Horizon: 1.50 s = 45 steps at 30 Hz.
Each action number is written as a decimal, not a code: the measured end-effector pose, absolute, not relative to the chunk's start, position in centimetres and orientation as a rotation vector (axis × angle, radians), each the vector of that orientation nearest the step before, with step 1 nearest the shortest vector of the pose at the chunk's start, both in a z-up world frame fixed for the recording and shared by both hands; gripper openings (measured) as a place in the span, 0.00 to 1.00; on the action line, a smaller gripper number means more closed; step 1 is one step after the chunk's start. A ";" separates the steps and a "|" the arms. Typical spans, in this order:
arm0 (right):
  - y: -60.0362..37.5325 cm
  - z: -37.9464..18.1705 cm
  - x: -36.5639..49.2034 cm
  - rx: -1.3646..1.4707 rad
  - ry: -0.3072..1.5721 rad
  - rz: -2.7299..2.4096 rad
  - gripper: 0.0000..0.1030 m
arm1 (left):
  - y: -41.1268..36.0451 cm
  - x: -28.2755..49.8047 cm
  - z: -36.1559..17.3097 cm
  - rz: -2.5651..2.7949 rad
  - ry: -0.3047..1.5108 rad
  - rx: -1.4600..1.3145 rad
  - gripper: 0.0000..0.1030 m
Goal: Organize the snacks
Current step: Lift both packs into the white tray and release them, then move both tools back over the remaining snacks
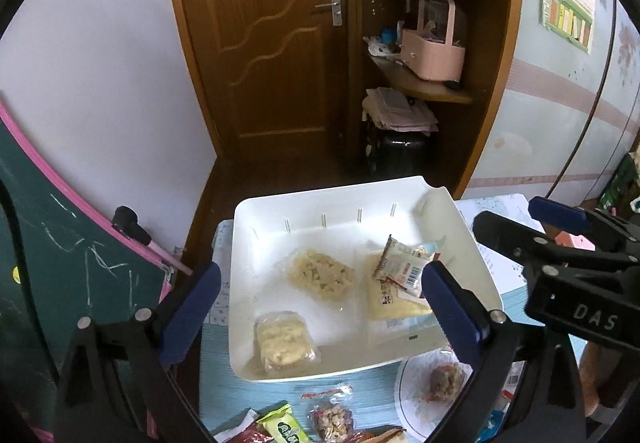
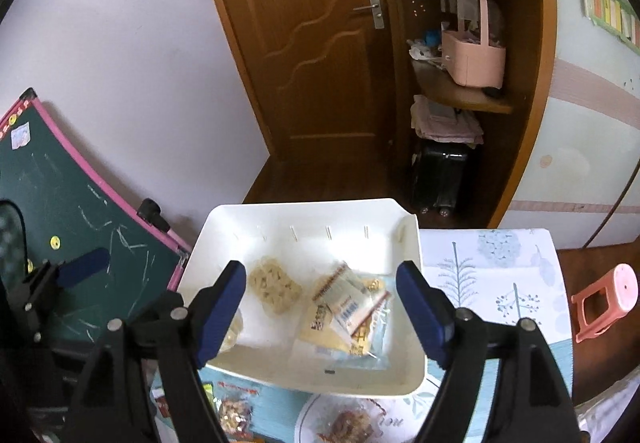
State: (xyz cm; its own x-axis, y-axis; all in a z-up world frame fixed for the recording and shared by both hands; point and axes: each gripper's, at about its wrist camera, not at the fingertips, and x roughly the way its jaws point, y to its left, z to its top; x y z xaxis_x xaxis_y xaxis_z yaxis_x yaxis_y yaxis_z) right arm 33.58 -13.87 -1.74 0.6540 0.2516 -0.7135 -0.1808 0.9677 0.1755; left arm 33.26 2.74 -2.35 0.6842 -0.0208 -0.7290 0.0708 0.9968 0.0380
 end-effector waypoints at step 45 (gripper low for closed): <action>-16.8 -11.5 8.3 -0.073 0.920 0.310 0.76 | 3.0 8.6 -10.8 -0.081 0.868 0.187 0.97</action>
State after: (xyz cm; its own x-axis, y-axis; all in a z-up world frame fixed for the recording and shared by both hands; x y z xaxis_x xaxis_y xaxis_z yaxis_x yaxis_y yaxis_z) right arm 8.27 -16.84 -11.54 0.5650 0.2325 -0.7916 -0.2942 0.9532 0.0700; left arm 8.59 3.01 -10.81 0.6442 0.0054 -0.7648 0.1466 0.9806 0.1303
